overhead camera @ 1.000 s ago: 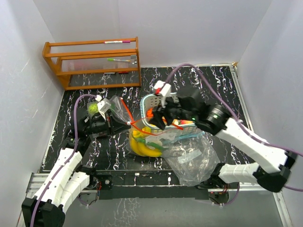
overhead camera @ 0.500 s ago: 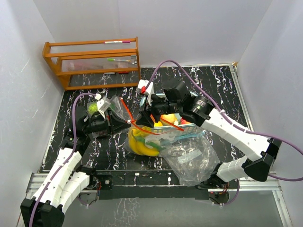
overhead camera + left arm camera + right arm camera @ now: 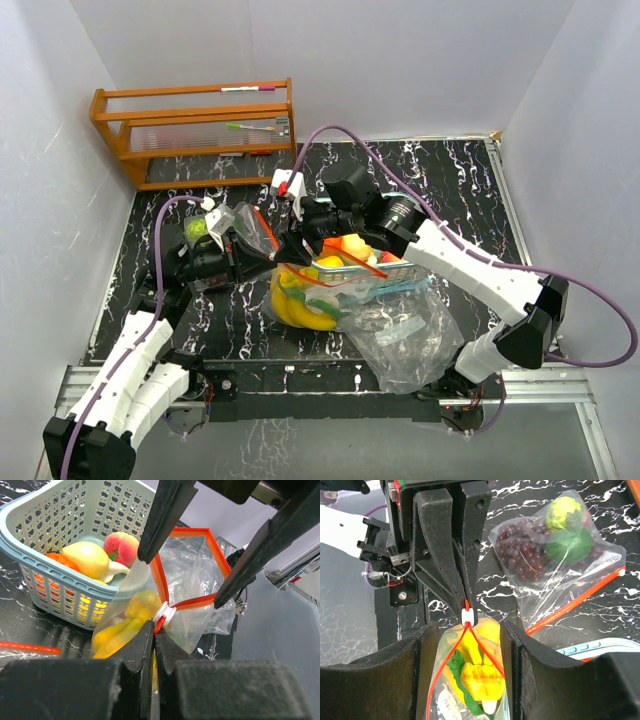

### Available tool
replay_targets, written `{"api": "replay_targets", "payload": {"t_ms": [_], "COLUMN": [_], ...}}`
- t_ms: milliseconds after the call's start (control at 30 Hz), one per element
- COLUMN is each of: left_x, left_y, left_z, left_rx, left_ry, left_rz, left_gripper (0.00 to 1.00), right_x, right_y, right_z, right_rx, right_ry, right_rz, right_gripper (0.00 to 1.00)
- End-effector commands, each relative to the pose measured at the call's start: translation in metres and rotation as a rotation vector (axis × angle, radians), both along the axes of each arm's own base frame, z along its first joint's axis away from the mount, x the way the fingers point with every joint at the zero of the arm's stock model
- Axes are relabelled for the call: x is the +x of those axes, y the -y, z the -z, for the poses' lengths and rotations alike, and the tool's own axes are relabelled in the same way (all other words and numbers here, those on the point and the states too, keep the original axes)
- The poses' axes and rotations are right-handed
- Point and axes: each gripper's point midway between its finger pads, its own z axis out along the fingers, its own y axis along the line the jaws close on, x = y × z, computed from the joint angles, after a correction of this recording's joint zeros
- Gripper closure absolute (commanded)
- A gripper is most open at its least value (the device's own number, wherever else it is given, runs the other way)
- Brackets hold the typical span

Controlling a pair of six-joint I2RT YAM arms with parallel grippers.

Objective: Place the food in the zip-top bag and seal the zipper
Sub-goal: Zip the zipper food storage bag at the center of the board.

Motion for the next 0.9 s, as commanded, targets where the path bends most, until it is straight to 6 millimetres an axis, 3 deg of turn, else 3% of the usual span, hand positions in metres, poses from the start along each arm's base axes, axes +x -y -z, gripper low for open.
{"api": "replay_targets", "payload": {"t_ms": [0, 467, 867], "left_x": [0.002, 0.001, -0.001], "left_y": [0.001, 0.001, 0.002], "left_z": [-0.026, -0.03, -0.034], "left_rx": [-0.012, -0.003, -0.006], "left_ry": [0.093, 0.102, 0.114], "left_rz": [0.006, 0.002, 0.009], "left_gripper": [1.0, 1.0, 1.0], "right_x": [0.001, -0.008, 0.003], "right_y": [-0.012, -0.021, -0.026], "right_z": [-0.032, -0.011, -0.003], "right_rx": [0.071, 0.016, 0.001], "right_ry": [0.072, 0.02, 0.033], "right_rz": [-0.045, -0.126, -0.089], "right_gripper": [0.46, 0.48, 0.51]}}
